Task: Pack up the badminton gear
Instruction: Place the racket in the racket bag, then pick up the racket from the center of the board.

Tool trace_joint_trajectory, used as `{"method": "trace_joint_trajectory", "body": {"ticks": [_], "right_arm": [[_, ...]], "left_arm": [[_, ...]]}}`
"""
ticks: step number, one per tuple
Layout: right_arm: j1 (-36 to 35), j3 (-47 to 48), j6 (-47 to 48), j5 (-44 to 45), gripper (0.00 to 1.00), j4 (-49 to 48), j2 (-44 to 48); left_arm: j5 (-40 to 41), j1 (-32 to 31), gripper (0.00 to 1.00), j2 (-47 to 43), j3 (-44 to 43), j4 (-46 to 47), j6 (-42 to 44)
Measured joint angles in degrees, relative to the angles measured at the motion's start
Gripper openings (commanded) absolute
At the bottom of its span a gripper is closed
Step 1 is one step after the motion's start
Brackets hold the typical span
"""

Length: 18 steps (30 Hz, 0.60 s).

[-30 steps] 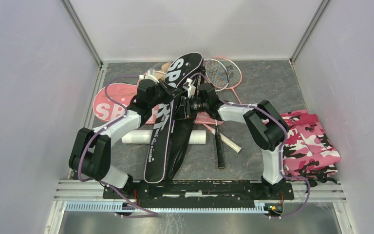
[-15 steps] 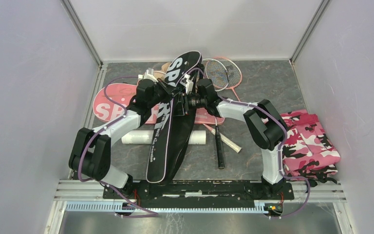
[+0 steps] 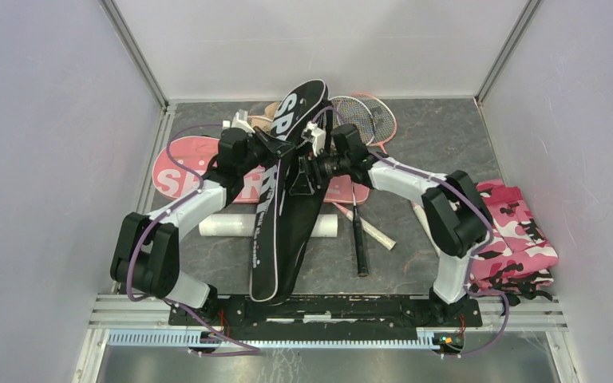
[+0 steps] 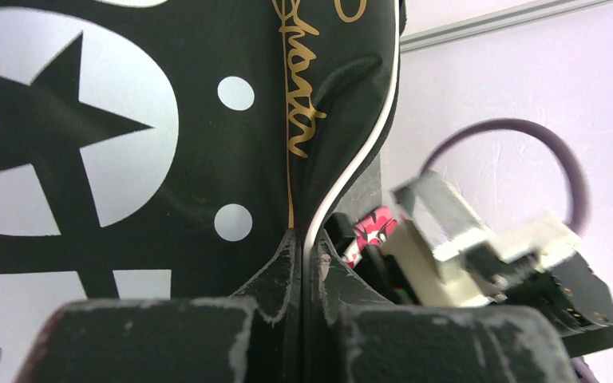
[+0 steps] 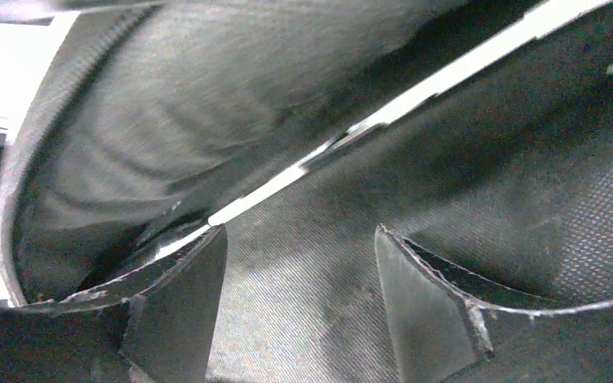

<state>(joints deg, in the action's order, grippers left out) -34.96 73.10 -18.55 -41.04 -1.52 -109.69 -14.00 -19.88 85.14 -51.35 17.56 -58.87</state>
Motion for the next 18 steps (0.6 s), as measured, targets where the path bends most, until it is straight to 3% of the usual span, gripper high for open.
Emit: {"method": "trace_joint_trajectory", "body": {"ticks": [8,18], "right_arm": [[1.73,-1.03,13.97,2.67,0.75,9.99,12.87],[9.31,-3.93,25.55,8.22,0.74,18.16,23.96]], "left_arm": [[-1.4,3.04,0.02,-2.75,-1.44,-0.22,0.24],[-1.05,5.03,0.02,-2.91,-2.23,-3.65,2.67]]}}
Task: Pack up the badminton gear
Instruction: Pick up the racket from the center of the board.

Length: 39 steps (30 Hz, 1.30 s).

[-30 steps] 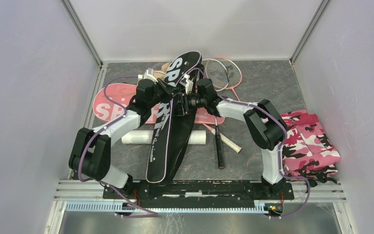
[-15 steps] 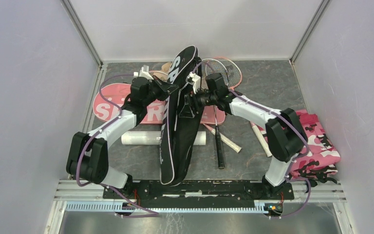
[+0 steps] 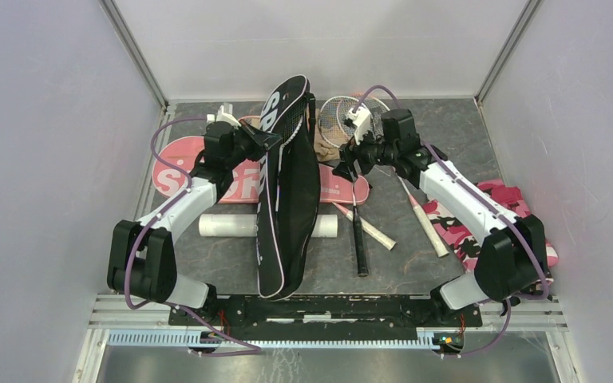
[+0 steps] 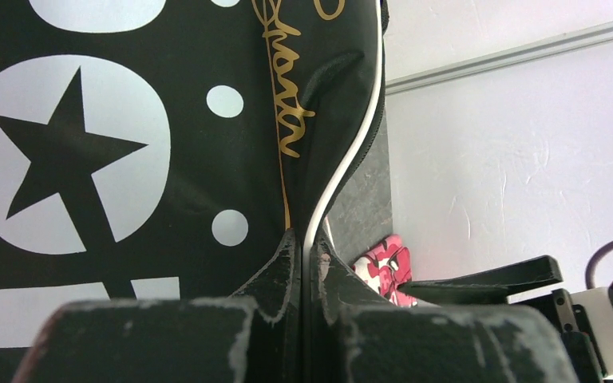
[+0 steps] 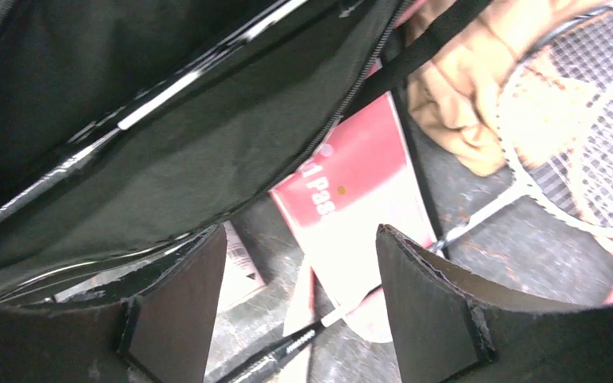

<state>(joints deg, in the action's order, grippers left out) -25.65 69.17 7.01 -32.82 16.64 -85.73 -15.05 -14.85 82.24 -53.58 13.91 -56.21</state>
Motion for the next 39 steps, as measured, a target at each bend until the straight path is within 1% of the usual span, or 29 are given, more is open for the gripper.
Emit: {"method": "trace_joint_trajectory", "body": {"ticks": [4,7,11,16,23,29,36,39], "right_arm": [[1.11,-0.42,0.83,6.32,0.73,0.39,1.31],[2.05,-0.35,0.81,11.37,0.71,0.61,0.31],[3.34,1.11,0.07,16.61,0.68,0.63,-5.46],[4.55,4.26,-1.62,19.56,0.65,0.85,-14.91],[6.25,8.41,-4.46,18.56,0.63,0.31,-23.39],[7.37,10.78,-7.13,16.5,0.59,-0.92,-27.52],[8.17,13.09,-10.51,13.16,0.5,-3.04,-31.85],[8.33,13.25,-11.65,12.2,0.44,-3.67,-33.16]], "left_arm": [[-0.02,0.0,0.02,0.0,0.0,-0.35,0.98],[-0.04,0.0,0.02,-0.02,0.0,-0.37,1.46],[-0.04,0.0,0.02,-0.09,0.0,-0.33,1.64],[-0.04,0.0,0.02,-0.74,0.07,-0.37,2.4],[-0.07,0.0,0.02,-2.49,0.42,-0.35,2.6],[-0.09,0.0,0.02,-2.58,0.52,-0.33,2.62],[-0.07,0.0,0.02,-2.58,0.52,-0.33,2.62],[-0.07,0.0,0.02,-2.58,0.55,-0.33,2.64]]}}
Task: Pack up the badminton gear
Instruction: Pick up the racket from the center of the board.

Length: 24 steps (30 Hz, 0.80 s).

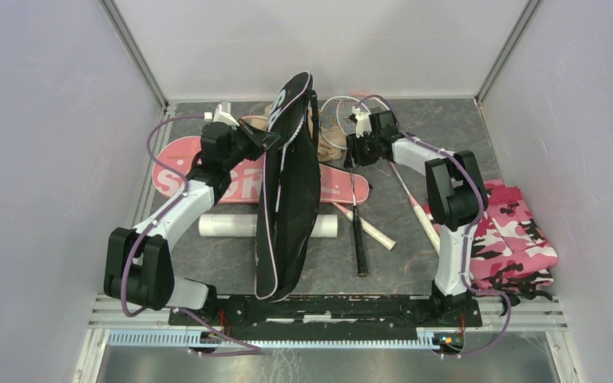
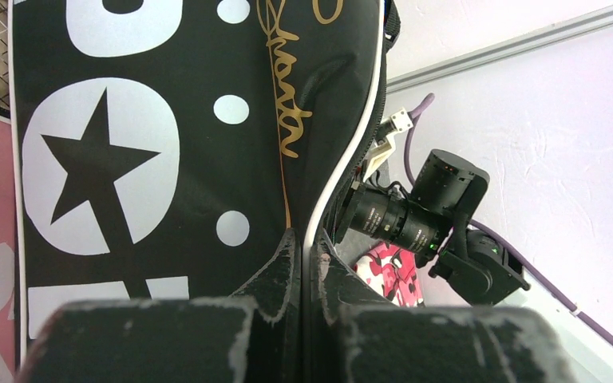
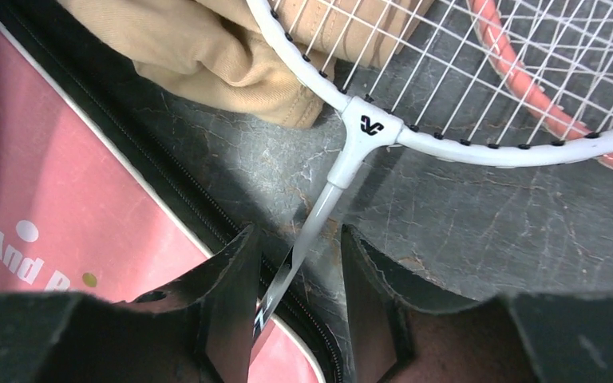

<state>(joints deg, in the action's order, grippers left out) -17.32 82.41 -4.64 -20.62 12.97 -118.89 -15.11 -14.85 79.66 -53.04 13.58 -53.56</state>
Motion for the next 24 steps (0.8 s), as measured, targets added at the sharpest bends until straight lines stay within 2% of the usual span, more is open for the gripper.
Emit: {"method": "trace_joint_trajectory", "body": {"ticks": [10,15,17,24], "right_arm": [[0.87,0.31,-4.87,-2.71,0.14,-1.84,-2.27],[2.36,0.31,-7.37,-3.13,0.04,-2.34,-2.12],[2.95,0.31,-7.76,-2.86,0.0,-1.95,-1.66],[3.61,-0.33,-3.45,-0.02,0.0,-0.98,5.14]], "left_arm": [[-0.02,0.0,0.02,0.0,0.31,0.07,0.0],[0.11,0.0,0.02,0.0,0.35,-0.04,0.0],[0.48,-0.02,0.02,0.0,0.35,-0.28,0.02],[3.13,0.13,0.02,-0.35,-0.37,-3.04,0.92]]}}
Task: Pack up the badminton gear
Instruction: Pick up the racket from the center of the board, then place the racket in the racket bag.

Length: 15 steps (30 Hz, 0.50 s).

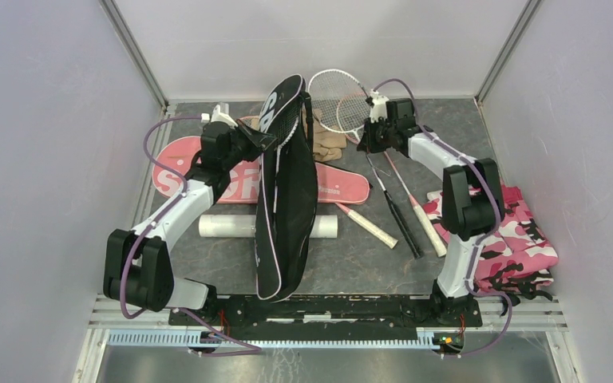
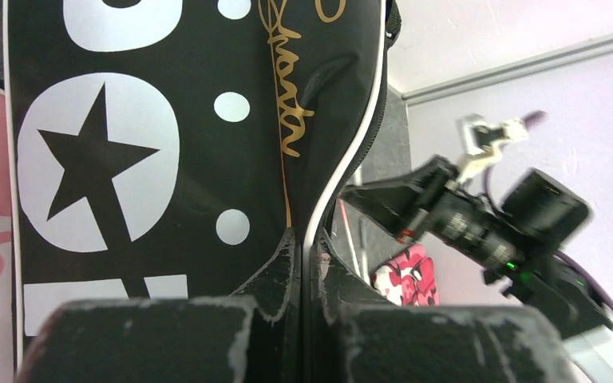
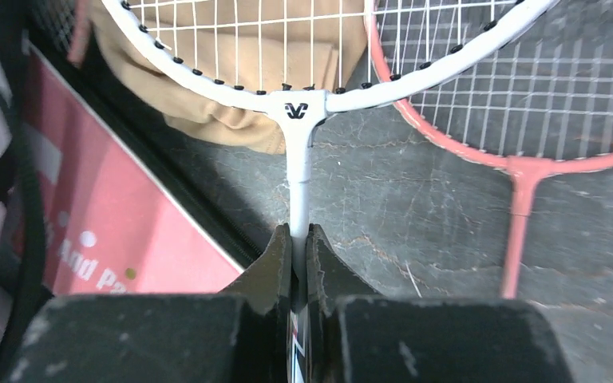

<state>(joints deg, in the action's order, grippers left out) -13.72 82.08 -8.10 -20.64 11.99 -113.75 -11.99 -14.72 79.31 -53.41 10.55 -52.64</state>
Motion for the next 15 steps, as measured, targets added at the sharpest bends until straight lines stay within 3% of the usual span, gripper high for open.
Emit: {"method": "trace_joint_trajectory", "body": {"ticks": [15], "right_arm": [[0.22,-6.99,7.87,4.83,0.0,4.68,20.92]], "left_arm": [[7.02,1.27,0.02,-1.16,-2.16,-6.49,1.36]]}}
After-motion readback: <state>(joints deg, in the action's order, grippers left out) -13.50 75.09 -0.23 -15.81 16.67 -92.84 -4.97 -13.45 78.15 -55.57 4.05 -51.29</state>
